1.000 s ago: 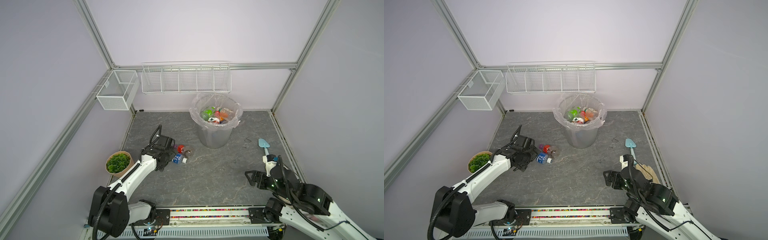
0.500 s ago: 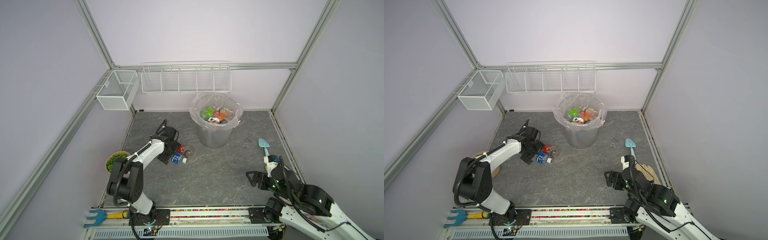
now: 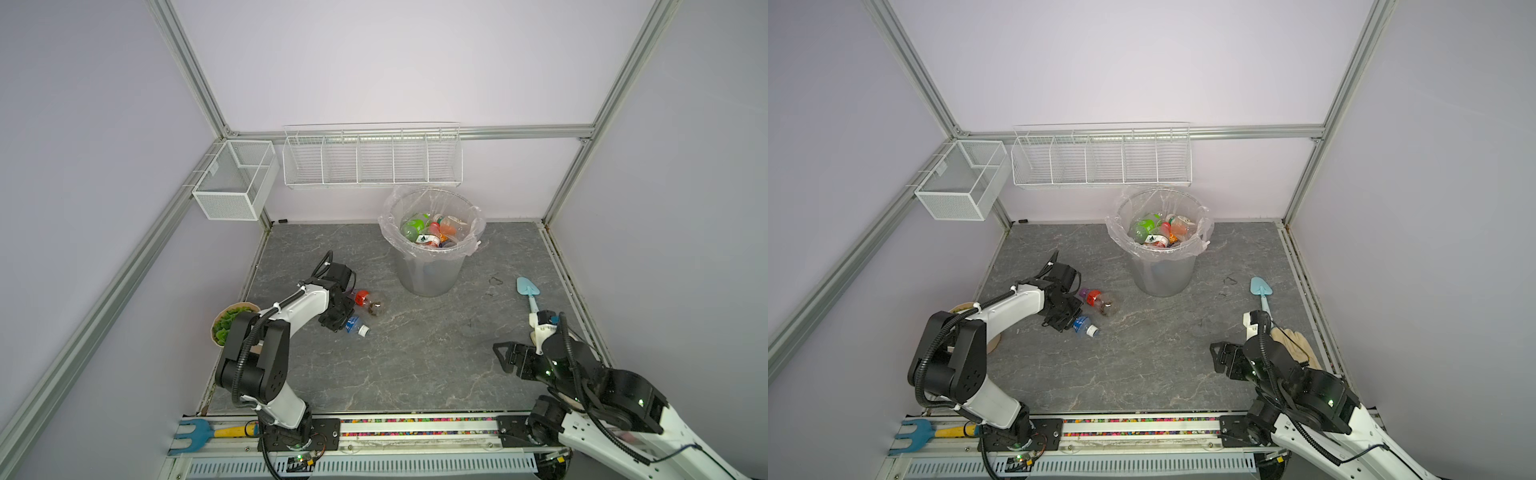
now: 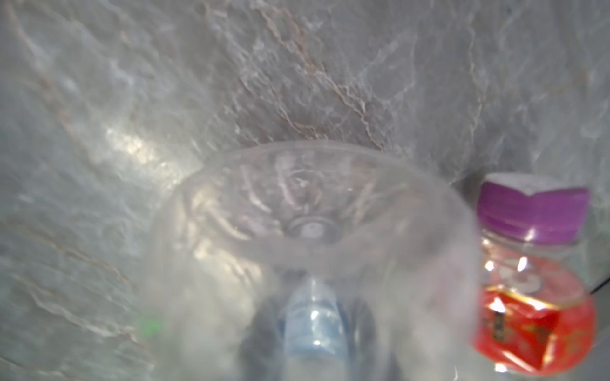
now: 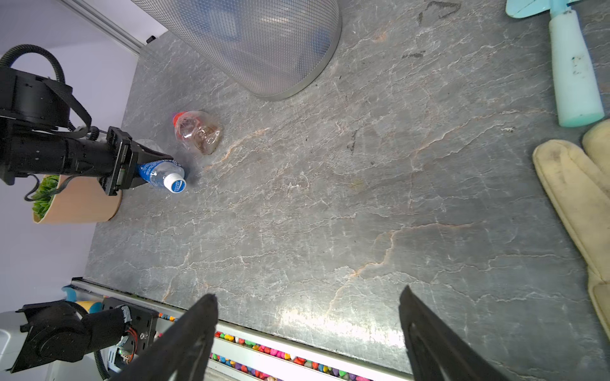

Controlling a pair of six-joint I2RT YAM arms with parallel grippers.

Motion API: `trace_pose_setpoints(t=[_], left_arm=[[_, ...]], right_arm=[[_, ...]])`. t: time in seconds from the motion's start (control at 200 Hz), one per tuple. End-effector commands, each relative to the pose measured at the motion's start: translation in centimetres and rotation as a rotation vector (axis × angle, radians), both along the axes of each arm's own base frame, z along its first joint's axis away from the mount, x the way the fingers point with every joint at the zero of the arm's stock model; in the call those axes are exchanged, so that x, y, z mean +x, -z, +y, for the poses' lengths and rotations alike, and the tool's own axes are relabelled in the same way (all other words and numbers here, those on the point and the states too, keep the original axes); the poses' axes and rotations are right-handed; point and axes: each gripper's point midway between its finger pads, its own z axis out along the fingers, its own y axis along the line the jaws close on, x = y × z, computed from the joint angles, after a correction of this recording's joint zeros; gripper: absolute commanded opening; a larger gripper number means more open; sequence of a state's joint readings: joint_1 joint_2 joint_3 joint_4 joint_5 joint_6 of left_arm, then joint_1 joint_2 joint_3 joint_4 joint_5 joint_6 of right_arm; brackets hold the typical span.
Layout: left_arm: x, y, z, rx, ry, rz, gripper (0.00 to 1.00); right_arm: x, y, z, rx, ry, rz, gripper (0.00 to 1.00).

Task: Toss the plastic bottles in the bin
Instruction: 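Close the left gripper around the blue-labeled water bottle, then lift the blue-labeled bottle and carry it up toward the bin with the left gripper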

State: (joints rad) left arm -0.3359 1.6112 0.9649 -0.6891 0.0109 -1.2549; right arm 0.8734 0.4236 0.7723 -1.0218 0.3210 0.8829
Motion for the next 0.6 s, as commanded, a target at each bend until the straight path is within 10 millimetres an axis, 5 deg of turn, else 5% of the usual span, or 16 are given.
trace_pose_setpoints(t=[0.0, 0.115, 0.35, 0.595], left_arm=[[-1.0, -0.1, 0.6, -0.005, -0.033, 0.012, 0.00], [-1.0, -2.7, 1.0, -0.014, -0.052, -0.049, 0.00], [-1.1, -11.3, 2.3, -0.014, -0.048, -0.265, 0.00], [-3.0, -18.6, 4.4, -0.011, -0.029, -0.572, 0.00]], right_arm=[[0.2, 0.1, 0.1, -0.005, 0.009, 0.005, 0.88], [0.2, 0.0, 0.3, -0.001, 0.002, 0.006, 0.88], [0.4, -0.5, 1.2, 0.006, -0.039, -0.006, 0.88], [0.9, -1.9, 4.6, -0.006, -0.184, -0.009, 0.89]])
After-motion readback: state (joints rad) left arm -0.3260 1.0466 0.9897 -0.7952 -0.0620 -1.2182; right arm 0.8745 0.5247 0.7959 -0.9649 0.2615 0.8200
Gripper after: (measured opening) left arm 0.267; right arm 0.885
